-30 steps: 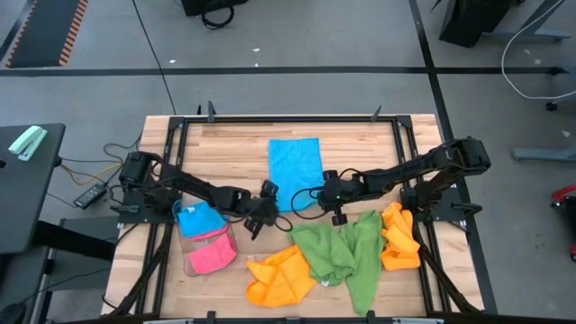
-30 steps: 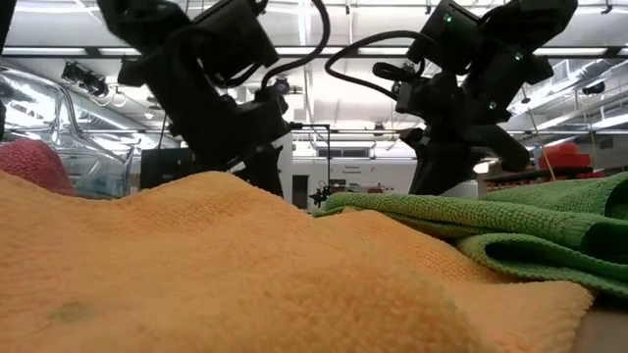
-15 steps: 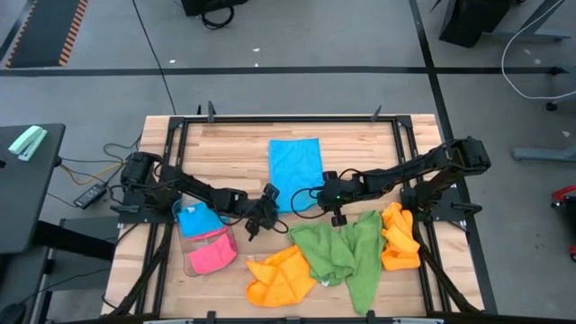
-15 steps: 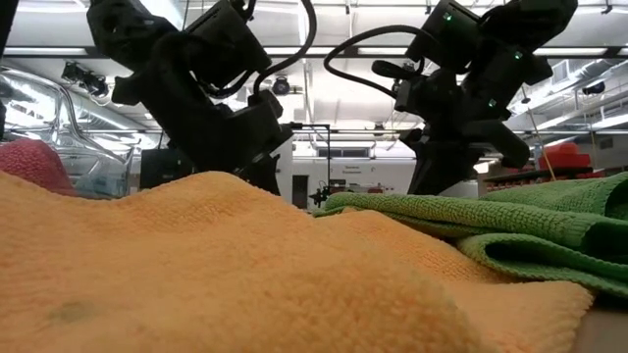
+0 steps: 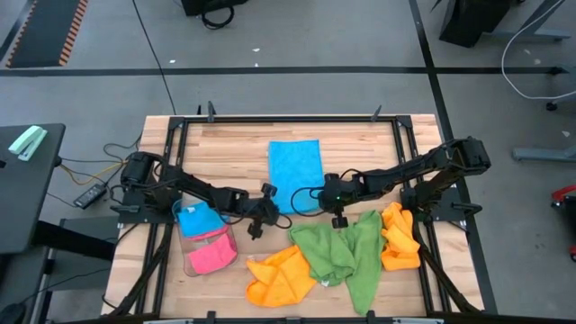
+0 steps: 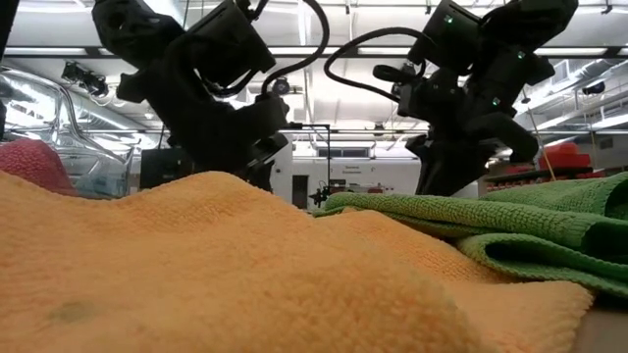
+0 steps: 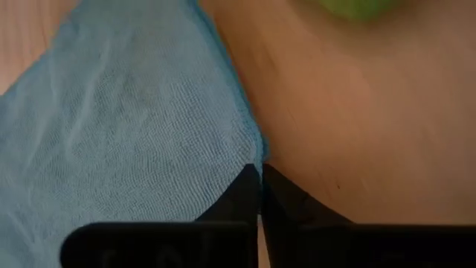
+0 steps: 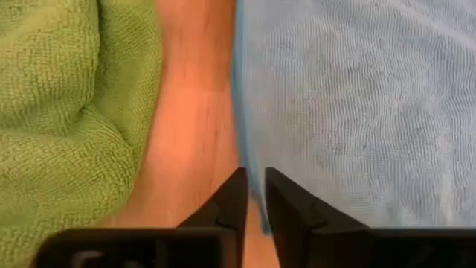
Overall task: Fold microfiber towels
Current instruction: Fold the blue microfiber cloth
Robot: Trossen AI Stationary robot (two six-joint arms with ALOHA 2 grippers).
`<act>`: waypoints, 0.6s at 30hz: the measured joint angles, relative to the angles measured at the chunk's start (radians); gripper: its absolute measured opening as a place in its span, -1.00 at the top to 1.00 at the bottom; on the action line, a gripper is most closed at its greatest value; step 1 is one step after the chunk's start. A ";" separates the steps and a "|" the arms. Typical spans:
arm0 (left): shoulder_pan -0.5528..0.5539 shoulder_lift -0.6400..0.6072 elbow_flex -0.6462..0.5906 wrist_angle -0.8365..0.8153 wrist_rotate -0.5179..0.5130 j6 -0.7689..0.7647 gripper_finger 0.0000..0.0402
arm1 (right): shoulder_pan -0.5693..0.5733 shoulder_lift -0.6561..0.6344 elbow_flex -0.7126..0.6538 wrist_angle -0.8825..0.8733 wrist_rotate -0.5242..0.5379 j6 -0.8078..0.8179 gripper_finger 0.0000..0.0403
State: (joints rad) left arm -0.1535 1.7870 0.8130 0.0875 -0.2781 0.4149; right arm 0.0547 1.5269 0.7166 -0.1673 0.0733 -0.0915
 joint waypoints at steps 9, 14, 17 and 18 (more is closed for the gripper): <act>0.000 -0.002 0.104 -0.121 -0.012 -0.141 0.90 | 0.008 -0.035 0.054 -0.127 0.020 0.091 0.18; 0.000 -0.012 0.164 -0.172 -0.045 -0.164 0.96 | 0.058 -0.034 0.060 0.045 0.105 0.026 0.09; 0.001 -0.027 0.184 -0.189 -0.069 -0.184 0.91 | 0.075 -0.034 0.056 0.140 0.144 0.009 0.06; 0.003 -0.032 0.191 -0.196 -0.074 -0.193 0.90 | 0.076 -0.034 0.056 0.162 0.148 0.009 0.05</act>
State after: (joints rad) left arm -0.1510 1.7547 1.0036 -0.1082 -0.3525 0.2221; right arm 0.1311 1.4933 0.7727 -0.0056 0.2217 -0.0822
